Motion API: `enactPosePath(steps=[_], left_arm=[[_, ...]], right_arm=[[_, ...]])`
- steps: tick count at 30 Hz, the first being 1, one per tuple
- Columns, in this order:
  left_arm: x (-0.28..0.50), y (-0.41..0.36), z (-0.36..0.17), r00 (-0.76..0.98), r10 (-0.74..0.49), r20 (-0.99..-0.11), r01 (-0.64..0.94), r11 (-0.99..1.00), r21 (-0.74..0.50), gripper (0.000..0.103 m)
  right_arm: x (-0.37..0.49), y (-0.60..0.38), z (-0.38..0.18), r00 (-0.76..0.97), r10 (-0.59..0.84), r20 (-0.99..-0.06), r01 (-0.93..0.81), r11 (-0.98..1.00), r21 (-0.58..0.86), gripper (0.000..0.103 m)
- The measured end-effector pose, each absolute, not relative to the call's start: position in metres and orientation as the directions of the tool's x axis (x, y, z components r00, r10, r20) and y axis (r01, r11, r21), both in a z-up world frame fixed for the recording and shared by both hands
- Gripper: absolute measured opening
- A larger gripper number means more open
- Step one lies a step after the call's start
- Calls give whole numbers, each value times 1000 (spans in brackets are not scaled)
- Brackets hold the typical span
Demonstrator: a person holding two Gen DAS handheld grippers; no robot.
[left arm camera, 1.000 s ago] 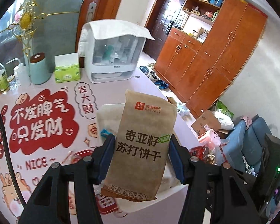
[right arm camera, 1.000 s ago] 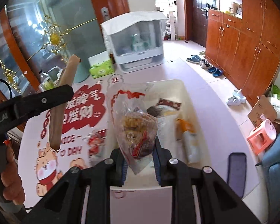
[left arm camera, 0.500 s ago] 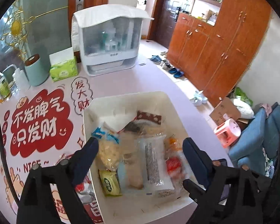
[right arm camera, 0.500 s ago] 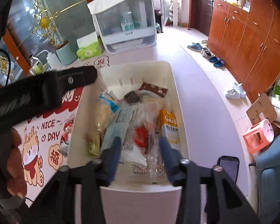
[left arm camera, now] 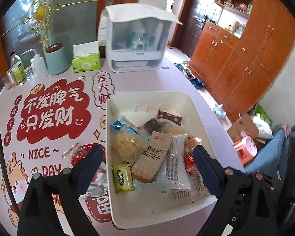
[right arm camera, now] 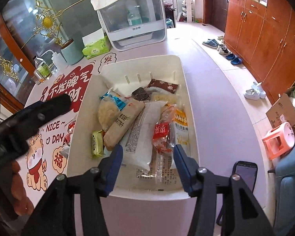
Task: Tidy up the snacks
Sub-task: 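Open both tools to drop the cracker pack and nut bag into the tray, then move both tools back from the tray toward the last table snacks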
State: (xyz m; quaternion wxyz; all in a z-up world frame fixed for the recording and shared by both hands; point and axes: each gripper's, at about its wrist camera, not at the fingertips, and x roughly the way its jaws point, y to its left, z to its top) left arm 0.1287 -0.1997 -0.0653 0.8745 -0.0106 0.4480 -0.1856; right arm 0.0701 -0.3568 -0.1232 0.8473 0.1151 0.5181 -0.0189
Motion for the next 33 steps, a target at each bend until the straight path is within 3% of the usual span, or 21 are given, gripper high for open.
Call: enactPosePath(steps=[7,14,28,33], left_arm=[[109,-180,-45,595,-319,-738,289,941,-175,92],[72,-163,-7,699,-292,-652,336,940,-61,92],[53,-104,57,716,-259,-648,321,947,-23,92],[58,-71,95,760,-241,-603,371,923,99,92]], right_arm=[[59,-352,-113,493,104,-864,145,969,199,54],[46,-345,-87,561,124,-819,136,962,238,54],[33,-314,-34,672,107,-733,106,965,238,58],[30,-291,-17,698,74,-712,128,966,225,62]])
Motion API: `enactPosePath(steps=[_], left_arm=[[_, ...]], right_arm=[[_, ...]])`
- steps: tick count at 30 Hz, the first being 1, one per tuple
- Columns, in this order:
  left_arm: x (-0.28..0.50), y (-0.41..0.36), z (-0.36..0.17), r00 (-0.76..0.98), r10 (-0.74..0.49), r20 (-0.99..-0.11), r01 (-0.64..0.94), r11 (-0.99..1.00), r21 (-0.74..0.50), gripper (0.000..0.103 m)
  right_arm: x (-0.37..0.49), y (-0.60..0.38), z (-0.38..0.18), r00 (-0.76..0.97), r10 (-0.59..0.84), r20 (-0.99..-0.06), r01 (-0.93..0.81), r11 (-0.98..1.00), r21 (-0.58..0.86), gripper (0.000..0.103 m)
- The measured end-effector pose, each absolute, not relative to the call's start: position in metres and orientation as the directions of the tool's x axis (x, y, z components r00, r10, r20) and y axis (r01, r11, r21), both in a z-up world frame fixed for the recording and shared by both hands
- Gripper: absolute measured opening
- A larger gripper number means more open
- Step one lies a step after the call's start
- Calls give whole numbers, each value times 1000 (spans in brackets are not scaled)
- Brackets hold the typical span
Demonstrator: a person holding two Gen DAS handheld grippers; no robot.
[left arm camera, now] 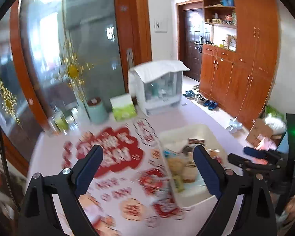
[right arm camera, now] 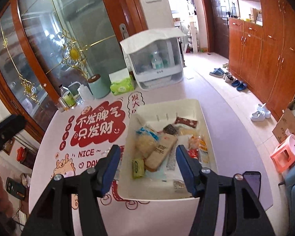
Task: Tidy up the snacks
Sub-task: 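Move both tools back from the tray toward the last table snacks, then grasp the red-wrapped snack with the left tool while the right tool grasps the red-and-white bread bag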
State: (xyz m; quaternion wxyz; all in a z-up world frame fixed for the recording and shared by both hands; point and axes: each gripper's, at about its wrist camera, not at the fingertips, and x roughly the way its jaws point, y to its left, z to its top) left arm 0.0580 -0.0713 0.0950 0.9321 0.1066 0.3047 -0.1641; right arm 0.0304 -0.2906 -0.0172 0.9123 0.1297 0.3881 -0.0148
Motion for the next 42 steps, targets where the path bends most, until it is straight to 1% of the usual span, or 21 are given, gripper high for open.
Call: enactPosePath(steps=[1,3,6,8,10,13,16,20,23,25,28,30,34,38,42], left_arm=[[60,-65,102,767,-237,-596,381,916,126,92],[64,-50,120,788,-228,-572,401,895,195,93],[74,-24,142,815,-219,-536,410,872,268,100],[84,-7,150,826,-223,-518,417,860,295,101],[95,5,151,822,-236,-518,433,850,300,102],[117,19,135,793,-260,-552,478,827,297,102],[147,27,98,709,-310,-634,574,775,264,102],[178,23,37,603,-329,-727,681,686,254,102],[190,8,-10,538,-329,-776,753,601,267,102],[196,-4,-41,485,-333,-809,809,522,270,102],[202,-27,-87,429,-319,-845,863,422,279,102],[208,-39,-115,373,-313,-873,896,366,252,102],[219,-61,-165,287,-283,-915,941,263,214,102],[224,-74,-198,234,-265,-935,963,198,185,102],[229,-85,-226,188,-253,-949,976,155,152,101]], right_arm=[[31,-284,-14,701,66,-710,135,966,222,64],[31,-270,-8,705,59,-707,142,964,222,65],[34,-243,0,709,48,-703,155,963,222,66],[36,-227,1,710,39,-703,167,961,221,68],[39,-211,0,708,28,-706,188,956,226,68],[42,-191,-10,698,22,-715,225,942,248,68],[41,-171,-26,686,10,-728,253,934,252,69],[39,-147,-57,662,12,-749,281,923,263,69],[38,-134,-87,645,21,-764,304,910,281,69],[38,-131,-102,655,24,-756,326,892,312,69],[41,-132,-127,671,26,-741,387,840,380,69],[45,-130,-145,667,23,-745,428,806,408,69],[58,-127,-172,638,35,-770,471,774,424,69],[74,-134,-191,631,45,-774,522,713,468,69],[90,-146,-212,593,16,-805,621,628,470,69]])
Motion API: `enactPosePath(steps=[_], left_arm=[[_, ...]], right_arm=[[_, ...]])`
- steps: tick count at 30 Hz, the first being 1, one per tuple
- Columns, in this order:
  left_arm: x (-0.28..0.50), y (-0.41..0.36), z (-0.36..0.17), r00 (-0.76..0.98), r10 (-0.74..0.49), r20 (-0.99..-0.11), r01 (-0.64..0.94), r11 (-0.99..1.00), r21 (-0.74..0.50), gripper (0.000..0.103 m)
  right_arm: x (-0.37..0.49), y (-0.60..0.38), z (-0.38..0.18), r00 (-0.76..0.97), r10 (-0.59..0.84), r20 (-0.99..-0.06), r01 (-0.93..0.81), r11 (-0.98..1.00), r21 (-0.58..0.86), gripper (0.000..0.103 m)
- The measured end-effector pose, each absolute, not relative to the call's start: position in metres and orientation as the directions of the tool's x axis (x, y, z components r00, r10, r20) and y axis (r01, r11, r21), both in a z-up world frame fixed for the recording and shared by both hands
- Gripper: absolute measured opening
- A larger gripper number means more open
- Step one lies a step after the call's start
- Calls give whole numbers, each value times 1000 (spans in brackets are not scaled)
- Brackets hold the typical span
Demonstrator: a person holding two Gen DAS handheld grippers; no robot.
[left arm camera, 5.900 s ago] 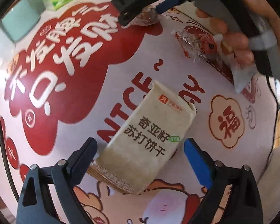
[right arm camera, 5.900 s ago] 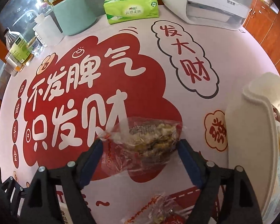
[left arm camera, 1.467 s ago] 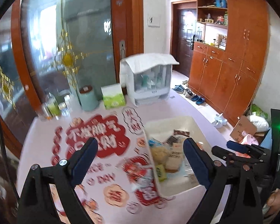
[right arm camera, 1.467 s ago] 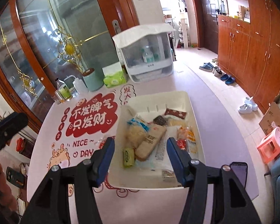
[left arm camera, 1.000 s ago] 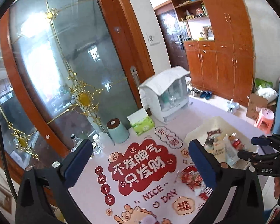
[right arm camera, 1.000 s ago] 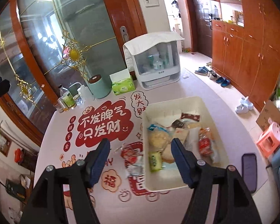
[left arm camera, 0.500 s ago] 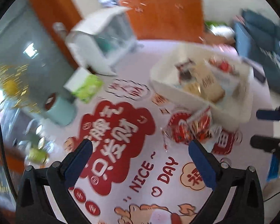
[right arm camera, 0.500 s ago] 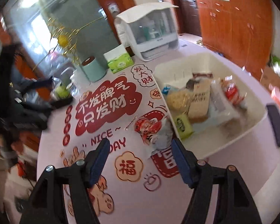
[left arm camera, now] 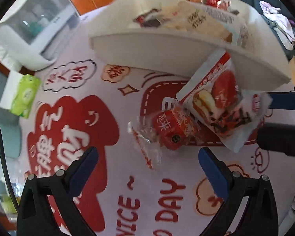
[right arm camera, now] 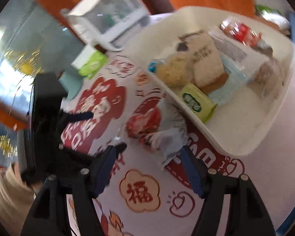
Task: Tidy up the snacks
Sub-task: 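Grasp the red-wrapped snack with the left tool while the right tool grasps the red-and-white bread bag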
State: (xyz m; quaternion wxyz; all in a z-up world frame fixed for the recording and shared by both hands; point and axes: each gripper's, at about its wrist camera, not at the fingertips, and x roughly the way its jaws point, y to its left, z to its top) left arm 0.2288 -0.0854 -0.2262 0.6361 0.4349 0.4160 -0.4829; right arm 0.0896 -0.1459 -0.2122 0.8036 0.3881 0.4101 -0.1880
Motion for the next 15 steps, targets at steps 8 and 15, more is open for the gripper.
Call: enactPosePath(steps=[8,15], left_arm=[[236,-109,-255,90,-290,-953,989,140,51,91],[248,-106,-250,65,-326,-943,976,217,-8,49]], right_arm=[[104,-161,-247,559,-15,-829,699,547,462,68],[104,-159,-246,583,-20,-812,670,578,466,48]])
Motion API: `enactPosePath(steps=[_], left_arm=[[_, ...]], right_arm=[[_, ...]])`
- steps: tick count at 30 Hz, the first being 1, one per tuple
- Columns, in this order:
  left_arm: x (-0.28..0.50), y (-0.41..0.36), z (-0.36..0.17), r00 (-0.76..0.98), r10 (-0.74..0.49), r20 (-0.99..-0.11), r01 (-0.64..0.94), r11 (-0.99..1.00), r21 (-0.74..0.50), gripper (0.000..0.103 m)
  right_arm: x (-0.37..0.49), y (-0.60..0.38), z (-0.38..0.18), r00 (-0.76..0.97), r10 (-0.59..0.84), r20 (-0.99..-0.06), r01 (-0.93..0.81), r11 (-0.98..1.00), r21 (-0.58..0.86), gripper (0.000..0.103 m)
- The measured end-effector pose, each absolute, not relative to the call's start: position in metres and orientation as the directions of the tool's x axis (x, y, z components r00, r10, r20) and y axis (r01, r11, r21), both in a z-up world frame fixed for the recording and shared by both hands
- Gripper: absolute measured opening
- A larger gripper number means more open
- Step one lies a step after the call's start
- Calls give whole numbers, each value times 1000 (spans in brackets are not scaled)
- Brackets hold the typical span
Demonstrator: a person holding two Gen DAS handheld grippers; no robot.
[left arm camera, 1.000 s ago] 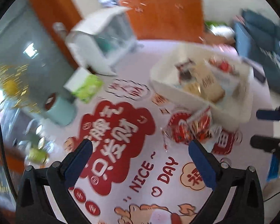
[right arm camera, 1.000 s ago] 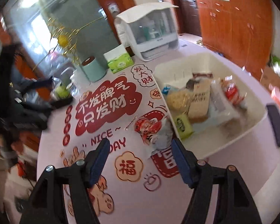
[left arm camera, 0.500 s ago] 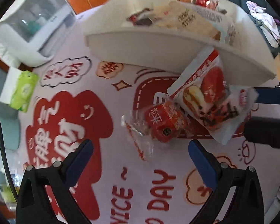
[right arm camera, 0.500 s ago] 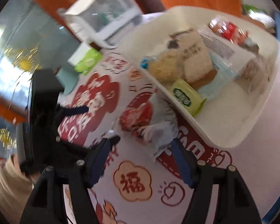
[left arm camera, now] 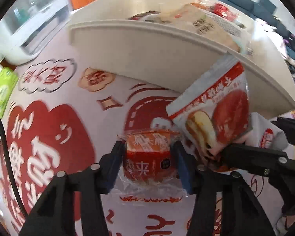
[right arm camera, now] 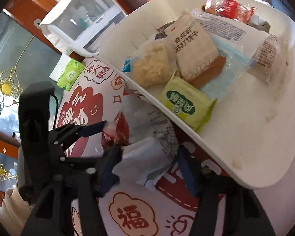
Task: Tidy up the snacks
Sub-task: 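Grasp the red-wrapped snack with the left tool while the right tool grasps the red-and-white bread bag, then carry both snacks over the white tray and open both tools to drop them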
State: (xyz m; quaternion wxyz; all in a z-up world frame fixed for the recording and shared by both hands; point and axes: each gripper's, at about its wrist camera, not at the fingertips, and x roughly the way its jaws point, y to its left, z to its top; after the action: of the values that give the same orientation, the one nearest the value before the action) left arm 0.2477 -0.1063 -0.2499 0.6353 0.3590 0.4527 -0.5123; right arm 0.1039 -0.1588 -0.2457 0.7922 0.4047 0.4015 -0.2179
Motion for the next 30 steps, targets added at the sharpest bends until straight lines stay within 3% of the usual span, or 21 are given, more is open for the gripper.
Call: enactPosePath(steps=[10,18,30], left_arm=[[256,-55,-214,149,-337,-930,880,473,-31,47],[227,10,-131,226,-416,-881,685,711,-160,47],[154,3,-10,387,-546,-743,571,775,-271,47]], right_arm=[[103,-139,-213,645,1,-764,559,681,473,37],[82,-113,-141,744,-56,-665,417,818,397,37],[10,-138,-41,844,-166,-510,350,891,289,37]])
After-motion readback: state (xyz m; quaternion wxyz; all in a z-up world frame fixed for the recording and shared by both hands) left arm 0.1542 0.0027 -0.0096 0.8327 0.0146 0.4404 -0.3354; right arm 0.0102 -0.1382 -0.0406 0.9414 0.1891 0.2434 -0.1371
